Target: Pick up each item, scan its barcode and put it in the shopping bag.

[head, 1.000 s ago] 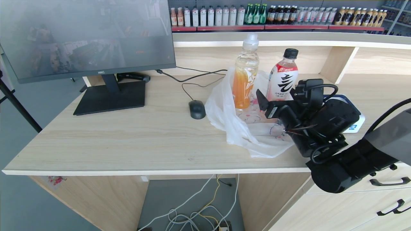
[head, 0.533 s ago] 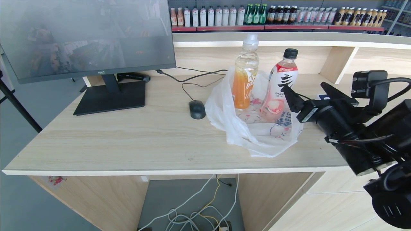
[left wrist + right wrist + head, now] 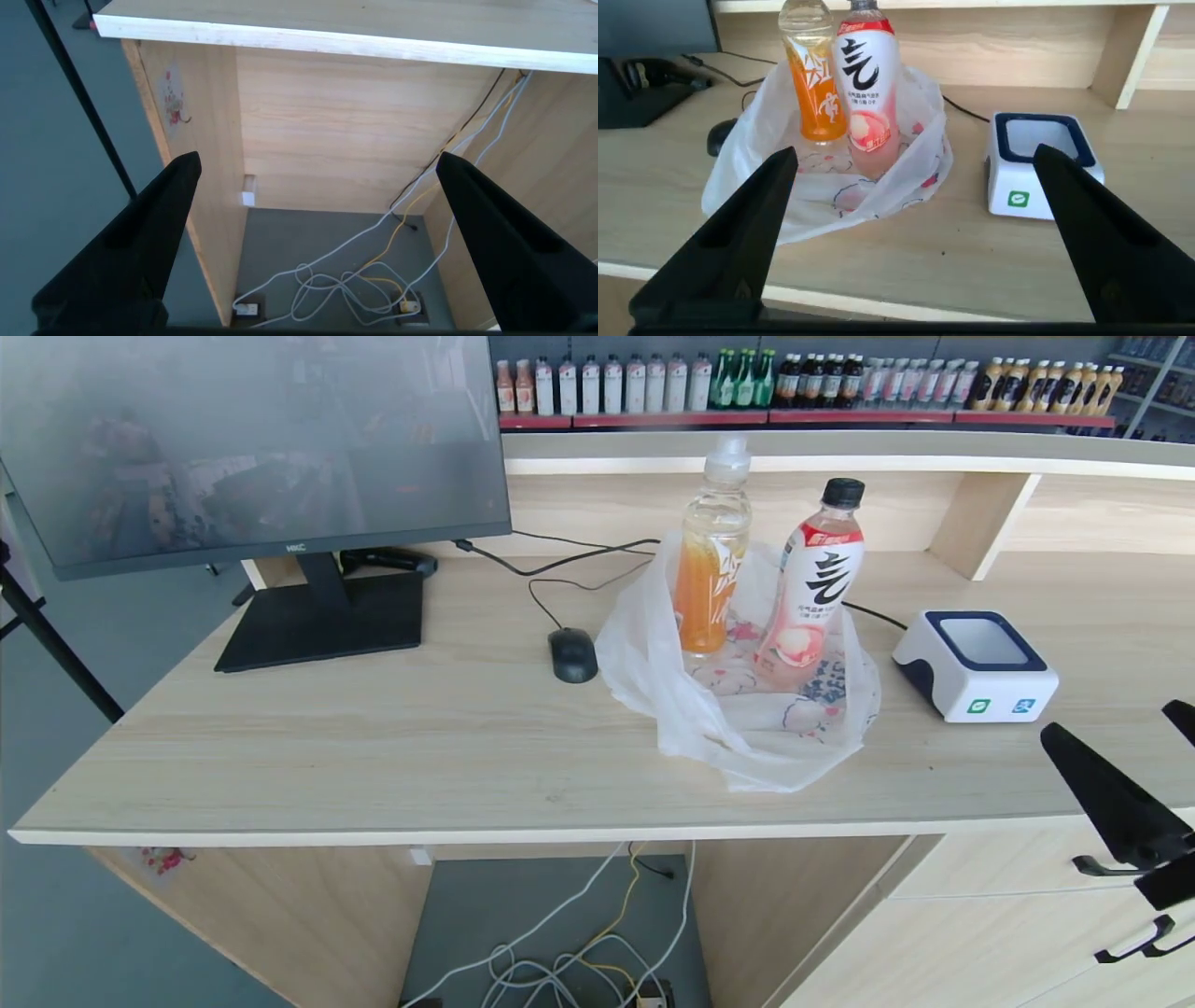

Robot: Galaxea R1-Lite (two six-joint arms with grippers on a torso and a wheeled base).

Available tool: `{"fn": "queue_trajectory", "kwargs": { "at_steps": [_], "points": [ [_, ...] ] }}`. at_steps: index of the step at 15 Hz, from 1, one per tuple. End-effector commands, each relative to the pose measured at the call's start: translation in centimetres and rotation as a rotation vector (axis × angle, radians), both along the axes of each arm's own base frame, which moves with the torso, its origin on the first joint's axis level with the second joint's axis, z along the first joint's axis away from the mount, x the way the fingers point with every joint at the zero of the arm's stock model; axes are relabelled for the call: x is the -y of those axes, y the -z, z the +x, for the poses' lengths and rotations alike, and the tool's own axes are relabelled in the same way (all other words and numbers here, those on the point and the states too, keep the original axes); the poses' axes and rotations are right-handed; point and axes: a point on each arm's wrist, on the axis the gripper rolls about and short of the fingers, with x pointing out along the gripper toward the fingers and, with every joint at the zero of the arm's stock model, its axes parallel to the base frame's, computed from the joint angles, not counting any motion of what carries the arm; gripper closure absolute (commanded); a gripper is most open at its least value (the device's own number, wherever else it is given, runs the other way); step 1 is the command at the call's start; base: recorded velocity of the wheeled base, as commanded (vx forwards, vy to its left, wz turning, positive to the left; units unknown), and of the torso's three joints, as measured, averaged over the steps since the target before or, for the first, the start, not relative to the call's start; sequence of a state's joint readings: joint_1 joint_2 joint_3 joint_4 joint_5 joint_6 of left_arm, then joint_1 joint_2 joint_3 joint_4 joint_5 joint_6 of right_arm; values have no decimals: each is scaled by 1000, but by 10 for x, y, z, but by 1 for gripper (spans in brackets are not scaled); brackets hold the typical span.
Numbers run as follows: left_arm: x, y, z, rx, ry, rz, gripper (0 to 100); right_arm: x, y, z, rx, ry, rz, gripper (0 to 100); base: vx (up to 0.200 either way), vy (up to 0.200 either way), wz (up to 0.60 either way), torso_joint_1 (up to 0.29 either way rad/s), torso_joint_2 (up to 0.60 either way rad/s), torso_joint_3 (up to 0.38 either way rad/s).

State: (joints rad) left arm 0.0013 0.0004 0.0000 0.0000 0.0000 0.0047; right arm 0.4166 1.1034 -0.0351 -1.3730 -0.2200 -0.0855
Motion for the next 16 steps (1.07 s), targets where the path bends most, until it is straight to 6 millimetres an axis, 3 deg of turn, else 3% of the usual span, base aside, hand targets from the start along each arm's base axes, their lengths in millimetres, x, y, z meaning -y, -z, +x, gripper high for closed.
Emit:
{"fn": "queue_trajectory", "kwargs": {
  "at_steps": [1, 2, 4, 8, 11, 12, 14, 16],
  "points": [
    [0, 0, 0, 0, 0, 0, 0, 24, 17, -56, -42, -31, -6, 0, 0, 0, 0, 0, 0, 0],
    [0, 0, 0, 0, 0, 0, 0, 26, 26, -63, -94, -64, -30, 0, 0, 0, 0, 0, 0, 0],
    [0, 0, 0, 0, 0, 0, 0, 36, 65, -92, -265, -194, -153, 0, 0, 0, 0, 0, 0, 0],
    [0, 0, 0, 0, 0, 0, 0, 49, 99, -115, -339, -211, -195, 0, 0, 0, 0, 0, 0, 0],
    [0, 0, 0, 0, 0, 0, 0, 50, 99, -117, -344, -193, -188, 0, 0, 0, 0, 0, 0, 0],
    [0, 0, 0, 0, 0, 0, 0, 48, 99, -117, -358, -122, -175, 0, 0, 0, 0, 0, 0, 0],
    [0, 0, 0, 0, -2, 0, 0, 44, 98, -118, -397, 180, -126, 0, 0, 0, 0, 0, 0, 0],
    [0, 0, 0, 0, 1, 0, 0, 40, 99, -123, -341, 253, -125, 0, 0, 0, 0, 0, 0, 0]
  ]
}}
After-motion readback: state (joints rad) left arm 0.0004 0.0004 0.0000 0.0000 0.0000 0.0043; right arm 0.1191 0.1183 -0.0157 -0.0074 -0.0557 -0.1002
